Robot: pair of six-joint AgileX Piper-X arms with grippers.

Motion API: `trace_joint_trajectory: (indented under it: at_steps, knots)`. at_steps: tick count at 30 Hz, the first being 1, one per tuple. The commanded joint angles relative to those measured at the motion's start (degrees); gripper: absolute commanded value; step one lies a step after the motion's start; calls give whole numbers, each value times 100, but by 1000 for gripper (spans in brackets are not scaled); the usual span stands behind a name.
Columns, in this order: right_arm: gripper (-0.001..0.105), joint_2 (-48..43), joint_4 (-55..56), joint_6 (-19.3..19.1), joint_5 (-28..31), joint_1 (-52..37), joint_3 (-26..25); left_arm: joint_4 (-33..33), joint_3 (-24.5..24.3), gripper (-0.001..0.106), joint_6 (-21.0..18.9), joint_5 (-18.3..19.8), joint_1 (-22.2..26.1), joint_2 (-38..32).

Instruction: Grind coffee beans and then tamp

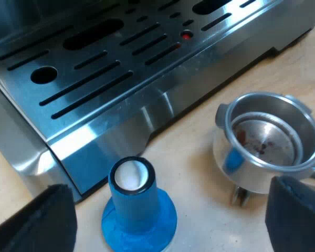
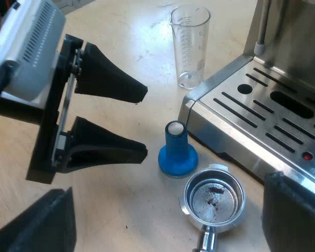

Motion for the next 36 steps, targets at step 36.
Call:
trace_joint_trajectory:
  at_steps: [36]
  knots:
    - [74, -45, -48, -106, -34, -17, -51, -2393, -130, 82, 3, -79, 0, 2667]
